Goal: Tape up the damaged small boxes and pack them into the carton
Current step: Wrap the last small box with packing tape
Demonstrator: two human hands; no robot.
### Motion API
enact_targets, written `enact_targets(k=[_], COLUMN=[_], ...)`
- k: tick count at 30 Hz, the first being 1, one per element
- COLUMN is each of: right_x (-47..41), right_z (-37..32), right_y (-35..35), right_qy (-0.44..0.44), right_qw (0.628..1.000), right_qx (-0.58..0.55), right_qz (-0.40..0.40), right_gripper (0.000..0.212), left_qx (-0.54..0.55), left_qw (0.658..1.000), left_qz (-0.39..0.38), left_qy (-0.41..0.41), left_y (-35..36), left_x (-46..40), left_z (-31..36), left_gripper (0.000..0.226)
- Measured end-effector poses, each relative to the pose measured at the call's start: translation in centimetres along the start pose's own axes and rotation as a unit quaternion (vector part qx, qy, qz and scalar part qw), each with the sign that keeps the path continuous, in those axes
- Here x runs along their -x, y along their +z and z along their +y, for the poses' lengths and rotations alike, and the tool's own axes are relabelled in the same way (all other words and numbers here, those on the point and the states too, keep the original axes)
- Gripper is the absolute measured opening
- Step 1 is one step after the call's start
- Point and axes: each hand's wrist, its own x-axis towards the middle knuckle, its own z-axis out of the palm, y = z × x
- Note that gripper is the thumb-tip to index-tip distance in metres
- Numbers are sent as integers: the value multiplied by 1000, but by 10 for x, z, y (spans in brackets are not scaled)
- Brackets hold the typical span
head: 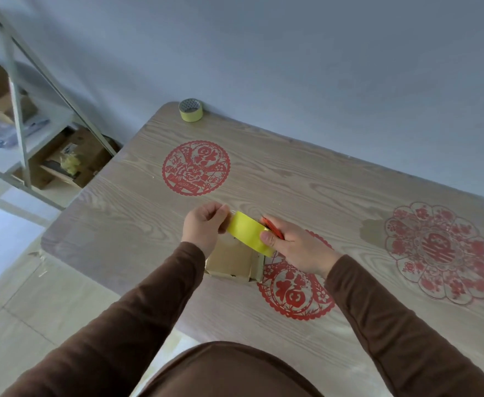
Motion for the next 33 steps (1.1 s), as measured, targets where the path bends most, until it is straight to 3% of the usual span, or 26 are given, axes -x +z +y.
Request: enact_targets(k=[3, 6, 9, 13, 19, 24, 28, 30, 33], right_x=[-6, -14, -22, -25, -29, -34, -43, -50, -58], right_z=[-1, 5, 7, 9, 2, 0, 4, 1, 2], right_y=[-3, -5, -11, -19, -29, -39, -36, -42, -57], right_qy=[-11, -16, -8, 5, -4, 12, 5, 10, 36], right_qw=[1000, 999, 1000, 998, 988, 965, 973, 978, 987], right_qx=[-12, -23, -2, 6, -107, -223, -190, -173, -121], right_qz=[-6, -21, -29, -62, -109, -137, -131, -119, -96], right_gripper=[33, 20, 32, 7, 32, 35, 48, 53, 58], left_qx=[-42, -10, 138, 154, 184, 244, 202, 173, 197], left_qw=[998, 999, 986, 977, 966, 938, 958, 972, 967], left_qz=[36, 34, -24, -97, -89, -83, -47, -3, 91], left_qy=[24, -17, -89, -113, -160, -230, -200, -157, -134], left_y=[4, 6, 5, 1, 2, 4, 3, 1, -19], left_x=[-2, -5, -5, -11, -25, -34, -44, -50, -65], left_z=[-1, -4, 0, -1, -3, 0, 0, 4, 6], left_gripper=[24, 26, 27, 16, 26, 19, 18, 18, 16])
